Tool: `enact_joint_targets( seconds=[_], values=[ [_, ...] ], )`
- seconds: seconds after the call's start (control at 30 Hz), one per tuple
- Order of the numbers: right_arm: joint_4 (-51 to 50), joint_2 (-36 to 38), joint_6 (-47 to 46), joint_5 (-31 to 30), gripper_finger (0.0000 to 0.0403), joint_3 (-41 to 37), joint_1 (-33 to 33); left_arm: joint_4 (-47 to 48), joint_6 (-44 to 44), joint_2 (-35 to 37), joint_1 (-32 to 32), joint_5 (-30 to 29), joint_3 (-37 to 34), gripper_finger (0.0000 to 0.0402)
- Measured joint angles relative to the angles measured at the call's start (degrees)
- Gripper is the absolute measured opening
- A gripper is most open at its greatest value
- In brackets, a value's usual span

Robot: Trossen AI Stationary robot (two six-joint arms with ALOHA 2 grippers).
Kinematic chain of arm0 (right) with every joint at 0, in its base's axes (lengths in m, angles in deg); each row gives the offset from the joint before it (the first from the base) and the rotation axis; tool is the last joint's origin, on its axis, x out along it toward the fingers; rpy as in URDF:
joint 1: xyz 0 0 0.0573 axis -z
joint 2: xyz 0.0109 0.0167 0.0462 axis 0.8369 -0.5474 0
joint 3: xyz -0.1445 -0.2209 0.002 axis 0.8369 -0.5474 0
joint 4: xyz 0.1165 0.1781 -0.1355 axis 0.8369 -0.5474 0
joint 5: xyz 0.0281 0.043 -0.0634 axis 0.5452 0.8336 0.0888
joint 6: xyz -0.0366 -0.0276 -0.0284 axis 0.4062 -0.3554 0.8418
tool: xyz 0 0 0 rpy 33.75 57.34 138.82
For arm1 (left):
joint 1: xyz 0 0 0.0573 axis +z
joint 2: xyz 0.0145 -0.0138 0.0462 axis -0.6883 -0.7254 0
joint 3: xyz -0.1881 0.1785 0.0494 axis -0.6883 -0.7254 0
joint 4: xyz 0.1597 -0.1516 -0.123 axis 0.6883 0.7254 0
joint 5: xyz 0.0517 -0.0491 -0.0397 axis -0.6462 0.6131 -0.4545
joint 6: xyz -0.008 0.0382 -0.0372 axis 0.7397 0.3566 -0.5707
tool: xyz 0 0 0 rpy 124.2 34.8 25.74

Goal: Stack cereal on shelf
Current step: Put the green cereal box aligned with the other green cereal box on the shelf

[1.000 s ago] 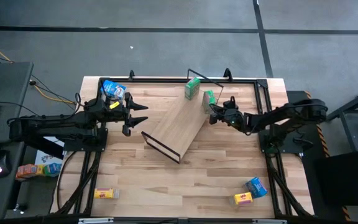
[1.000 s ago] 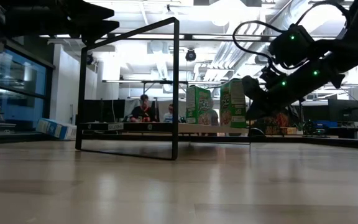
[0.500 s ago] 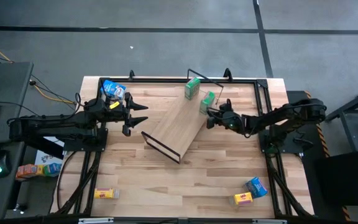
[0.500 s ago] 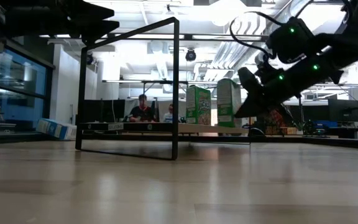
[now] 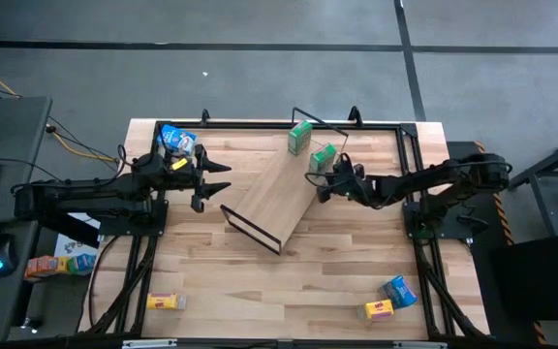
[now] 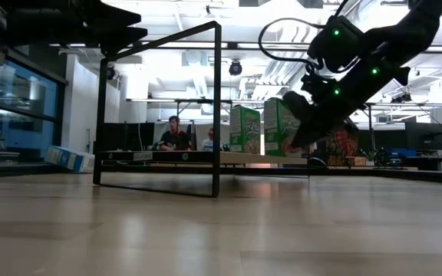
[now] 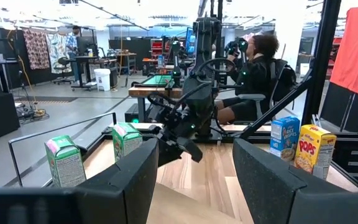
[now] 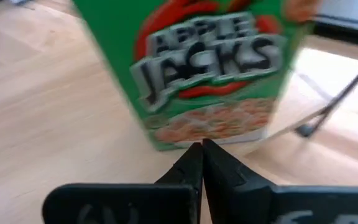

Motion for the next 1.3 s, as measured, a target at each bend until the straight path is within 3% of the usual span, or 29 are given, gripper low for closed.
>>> enact_joint_targets(
  seconds=[0.63,1.0,1.3],
  values=[
    [2.02,0.32,4.69,-0.43,0.0,0.07,7.72,-0.07,-0.24,0.02,0.0,-0.2,0.0,0.0198],
    [0.53,0.28,1.79,8.08,0.0,0.05,4.87,-0.05,-0.37,0.02,0.0,-0.17,0.0,0.0198],
    [4.78,0.26,2.5,4.53,0.0,0.04,3.59,-0.05,0.06,0.0,0.0,-0.15,0.0,0.0198]
  ],
)
